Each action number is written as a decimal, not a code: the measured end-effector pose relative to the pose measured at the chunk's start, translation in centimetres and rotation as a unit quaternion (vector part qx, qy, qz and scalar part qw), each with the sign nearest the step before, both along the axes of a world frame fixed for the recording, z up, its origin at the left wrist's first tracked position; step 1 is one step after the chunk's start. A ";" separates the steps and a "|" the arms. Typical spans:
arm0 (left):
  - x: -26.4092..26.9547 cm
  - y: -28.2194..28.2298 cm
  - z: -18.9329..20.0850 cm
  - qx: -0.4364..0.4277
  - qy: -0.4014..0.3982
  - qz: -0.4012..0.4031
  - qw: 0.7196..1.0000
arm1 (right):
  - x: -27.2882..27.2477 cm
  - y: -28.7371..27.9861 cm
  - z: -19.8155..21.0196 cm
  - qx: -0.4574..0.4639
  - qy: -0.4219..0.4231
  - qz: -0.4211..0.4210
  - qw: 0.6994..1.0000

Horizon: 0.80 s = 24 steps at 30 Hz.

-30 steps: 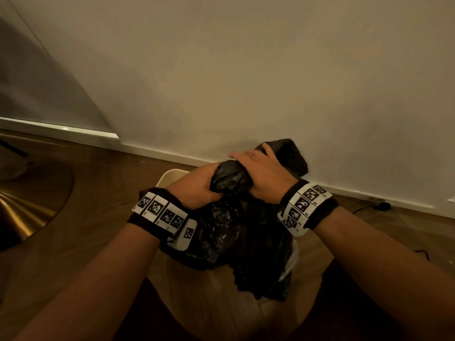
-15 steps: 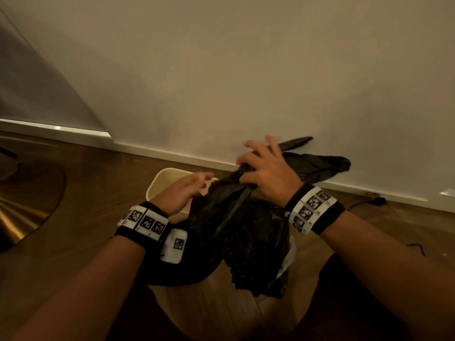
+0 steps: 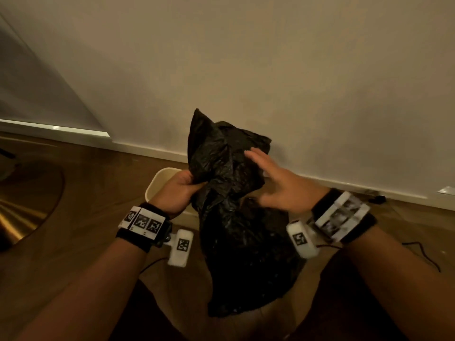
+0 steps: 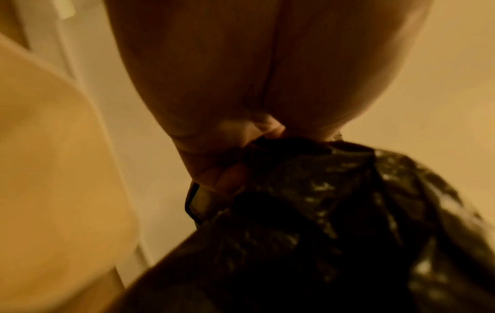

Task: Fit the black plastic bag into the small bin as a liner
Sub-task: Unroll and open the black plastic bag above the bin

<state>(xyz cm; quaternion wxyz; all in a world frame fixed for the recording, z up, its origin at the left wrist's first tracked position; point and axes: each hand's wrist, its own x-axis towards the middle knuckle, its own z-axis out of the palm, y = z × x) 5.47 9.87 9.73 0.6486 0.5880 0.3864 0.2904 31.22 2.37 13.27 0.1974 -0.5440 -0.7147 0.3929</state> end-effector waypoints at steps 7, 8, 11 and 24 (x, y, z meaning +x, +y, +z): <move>2.0 -0.5 2.4 0.036 -0.012 -0.049 0.998 | -2.0 2.3 1.1 0.037 0.211 -0.128 0.968; 2.2 -0.5 2.9 -0.037 -0.086 -0.031 0.995 | -2.4 2.2 0.6 0.113 0.129 -0.106 0.980; 1.6 0.1 3.7 -0.204 -0.212 -0.024 0.956 | -3.3 1.6 -1.1 0.219 -0.055 -0.026 0.974; -3.8 0.4 2.7 -0.126 -0.131 0.132 0.974 | 4.2 -0.2 -2.3 0.146 -0.140 -0.125 0.971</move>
